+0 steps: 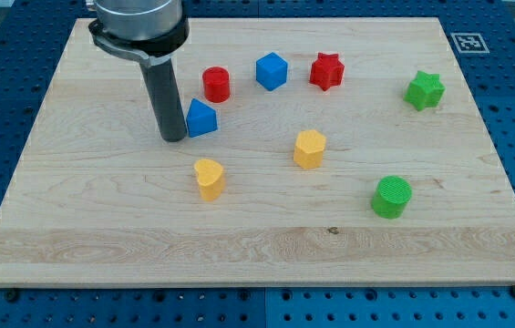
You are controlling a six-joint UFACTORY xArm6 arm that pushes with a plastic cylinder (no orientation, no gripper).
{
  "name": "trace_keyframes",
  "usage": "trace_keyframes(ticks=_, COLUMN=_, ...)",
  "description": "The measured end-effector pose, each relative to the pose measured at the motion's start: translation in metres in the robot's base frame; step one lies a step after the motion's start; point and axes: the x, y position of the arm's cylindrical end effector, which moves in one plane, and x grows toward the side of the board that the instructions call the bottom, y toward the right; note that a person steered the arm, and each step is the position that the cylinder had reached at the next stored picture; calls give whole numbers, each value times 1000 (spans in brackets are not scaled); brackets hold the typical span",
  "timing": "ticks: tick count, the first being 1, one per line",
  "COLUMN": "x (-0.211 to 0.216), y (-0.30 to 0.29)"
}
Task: Push the blue triangle a bit up
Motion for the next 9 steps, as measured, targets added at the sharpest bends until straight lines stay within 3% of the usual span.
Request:
trace_keyframes(ticks=2, x=-15, y=6)
trace_keyframes(ticks=4, x=30, y=13)
trace_keyframes(ticks=5, x=32, y=34)
trace_keyframes(ticks=9, x=10, y=50)
